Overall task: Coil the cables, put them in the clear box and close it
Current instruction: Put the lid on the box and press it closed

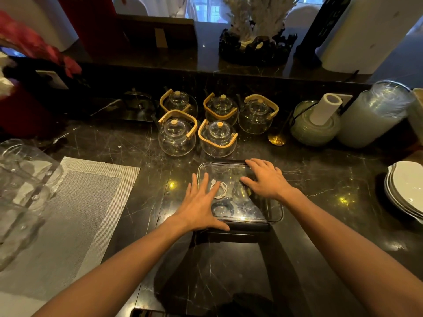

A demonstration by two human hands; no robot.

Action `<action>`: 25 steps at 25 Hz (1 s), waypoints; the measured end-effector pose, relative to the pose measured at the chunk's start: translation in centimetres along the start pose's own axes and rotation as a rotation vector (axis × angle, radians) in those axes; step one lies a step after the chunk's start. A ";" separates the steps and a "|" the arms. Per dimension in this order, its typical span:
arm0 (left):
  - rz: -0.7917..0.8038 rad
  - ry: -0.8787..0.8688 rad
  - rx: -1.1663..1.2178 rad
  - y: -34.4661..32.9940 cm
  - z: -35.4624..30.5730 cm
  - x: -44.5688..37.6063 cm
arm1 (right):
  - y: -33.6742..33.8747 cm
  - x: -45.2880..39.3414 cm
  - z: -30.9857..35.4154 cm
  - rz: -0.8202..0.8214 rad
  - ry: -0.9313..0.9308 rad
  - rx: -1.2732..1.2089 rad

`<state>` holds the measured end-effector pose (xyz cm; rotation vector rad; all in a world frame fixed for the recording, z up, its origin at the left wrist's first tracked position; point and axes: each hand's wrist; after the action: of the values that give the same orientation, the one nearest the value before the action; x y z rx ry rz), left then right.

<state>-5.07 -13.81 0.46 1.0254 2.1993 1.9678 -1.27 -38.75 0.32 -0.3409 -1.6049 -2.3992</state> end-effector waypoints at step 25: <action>-0.316 0.373 1.220 -4.0 3.5 -0.1 | -5.0 9.9 -4.3 -0.422 -0.460 -0.981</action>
<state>-5.30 -10.77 -3.91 0.1901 3.5121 0.5650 -12.47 -41.50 -2.43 -0.8230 -0.4746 -3.4967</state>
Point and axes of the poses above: each hand's wrist, its own x-axis away from the middle knuckle, its own y-axis out of the back of the hand, z = x × y, and after that the axes turned 6 degrees about -x, right-handed
